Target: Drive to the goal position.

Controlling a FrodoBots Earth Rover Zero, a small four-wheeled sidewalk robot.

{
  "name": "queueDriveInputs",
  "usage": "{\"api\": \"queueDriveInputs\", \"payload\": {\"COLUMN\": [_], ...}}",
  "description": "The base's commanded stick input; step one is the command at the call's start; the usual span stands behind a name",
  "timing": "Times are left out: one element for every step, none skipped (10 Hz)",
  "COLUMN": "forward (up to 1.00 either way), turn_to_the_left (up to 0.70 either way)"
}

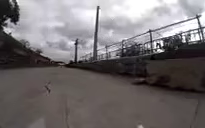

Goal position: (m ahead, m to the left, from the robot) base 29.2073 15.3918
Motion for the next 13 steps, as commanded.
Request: {"api": "queueDriveInputs", "payload": {"forward": [1.00,1.00,1.00,1.00,1.00,1.00,1.00,1.00,1.00,1.00,1.00,1.00,1.00], "turn_to_the_left": [0.00,0.00,0.00,0.00,0.00,0.00,0.00,0.00,0.00,0.00,0.00,0.00,0.00]}}
